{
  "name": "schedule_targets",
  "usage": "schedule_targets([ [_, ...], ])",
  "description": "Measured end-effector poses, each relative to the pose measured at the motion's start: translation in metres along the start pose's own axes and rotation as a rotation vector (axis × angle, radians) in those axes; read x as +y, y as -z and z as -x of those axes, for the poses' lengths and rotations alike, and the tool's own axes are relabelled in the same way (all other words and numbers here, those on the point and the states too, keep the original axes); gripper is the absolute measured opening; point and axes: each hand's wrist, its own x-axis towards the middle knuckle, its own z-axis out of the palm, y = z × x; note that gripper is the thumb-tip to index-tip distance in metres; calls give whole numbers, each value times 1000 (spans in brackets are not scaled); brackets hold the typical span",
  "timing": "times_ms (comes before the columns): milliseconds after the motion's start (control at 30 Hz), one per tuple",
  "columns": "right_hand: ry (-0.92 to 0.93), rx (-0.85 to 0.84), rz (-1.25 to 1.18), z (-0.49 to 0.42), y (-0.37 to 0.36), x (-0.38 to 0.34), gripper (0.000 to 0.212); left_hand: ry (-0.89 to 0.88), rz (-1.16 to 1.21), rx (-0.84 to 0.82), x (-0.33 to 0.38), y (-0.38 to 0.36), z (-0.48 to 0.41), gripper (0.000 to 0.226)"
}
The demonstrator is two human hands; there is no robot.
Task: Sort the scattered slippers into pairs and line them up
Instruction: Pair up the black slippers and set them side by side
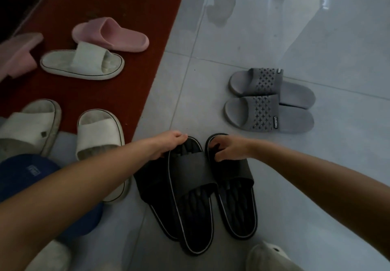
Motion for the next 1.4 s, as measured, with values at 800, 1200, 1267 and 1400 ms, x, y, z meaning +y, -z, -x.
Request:
schedule_targets([
  [800, 69, -40, 616, 12, -7, 6, 118, -250, -868, -148, 53, -54, 21, 63],
  [1200, 232, 320, 456, 22, -1, 18, 118, -112, -318, -127, 59, -25, 7, 27],
  [1267, 233, 497, 397, 24, 5, 19, 114, -93, -184, -39, 63, -6, 4, 29],
  [1400, 194, 809, 328, 20, 7, 13, 99, -88, 106, 136, 75, 27, -4, 29],
])
